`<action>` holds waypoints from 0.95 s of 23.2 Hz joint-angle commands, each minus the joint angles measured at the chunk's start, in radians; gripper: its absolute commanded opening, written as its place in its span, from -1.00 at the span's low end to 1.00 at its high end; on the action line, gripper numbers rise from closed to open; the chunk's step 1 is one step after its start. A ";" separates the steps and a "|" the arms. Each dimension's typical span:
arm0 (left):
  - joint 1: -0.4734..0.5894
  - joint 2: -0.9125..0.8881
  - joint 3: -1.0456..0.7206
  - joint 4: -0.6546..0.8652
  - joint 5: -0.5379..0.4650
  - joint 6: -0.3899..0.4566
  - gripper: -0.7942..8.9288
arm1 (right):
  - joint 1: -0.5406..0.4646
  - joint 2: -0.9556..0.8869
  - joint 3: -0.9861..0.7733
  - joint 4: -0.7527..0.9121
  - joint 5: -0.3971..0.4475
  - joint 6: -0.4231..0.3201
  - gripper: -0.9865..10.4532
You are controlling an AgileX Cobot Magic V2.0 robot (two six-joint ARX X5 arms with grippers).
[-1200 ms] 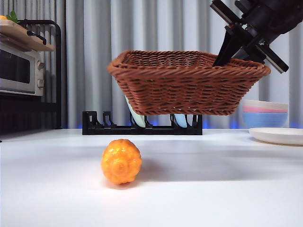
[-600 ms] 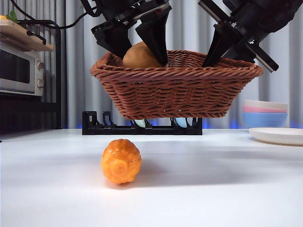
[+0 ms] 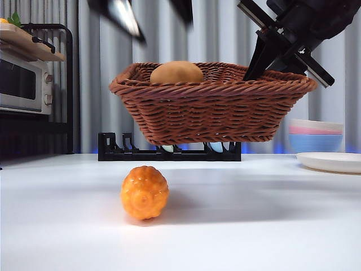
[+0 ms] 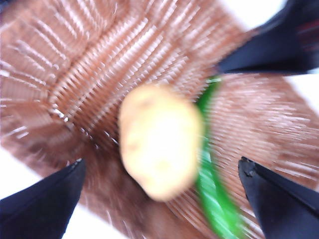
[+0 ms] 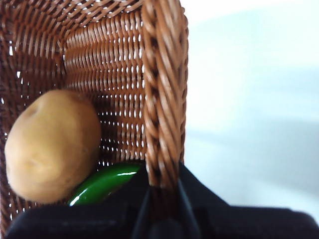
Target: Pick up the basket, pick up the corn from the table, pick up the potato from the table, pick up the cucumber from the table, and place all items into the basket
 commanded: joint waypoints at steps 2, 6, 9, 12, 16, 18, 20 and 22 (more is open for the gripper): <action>-0.051 -0.166 0.062 -0.119 0.049 -0.027 0.26 | -0.016 -0.002 0.005 0.073 -0.017 0.004 -0.85; -0.070 -0.285 0.059 -0.292 -0.040 -0.112 0.26 | -0.061 -0.002 0.005 0.120 -0.020 0.023 -0.85; -0.090 -0.301 0.005 -0.384 -0.138 -0.190 0.26 | -0.104 -0.002 0.018 0.124 -0.019 0.023 -0.85; -0.135 -0.312 -0.179 -0.256 -0.140 -0.262 0.26 | -0.146 -0.002 0.035 0.125 -0.020 0.023 -0.85; -0.151 -0.304 -0.407 -0.052 -0.137 -0.320 0.26 | -0.188 -0.002 0.043 0.122 -0.020 0.023 -0.85; -0.151 -0.290 -0.505 0.069 -0.137 -0.341 0.26 | -0.210 -0.002 0.043 0.120 -0.020 0.022 -0.85; -0.150 -0.266 -0.582 0.189 -0.136 -0.369 0.26 | -0.232 -0.002 0.044 0.119 -0.020 0.023 -0.85; -0.141 -0.226 -0.630 0.288 -0.130 -0.386 0.26 | -0.249 -0.002 0.044 0.119 -0.020 0.023 -0.85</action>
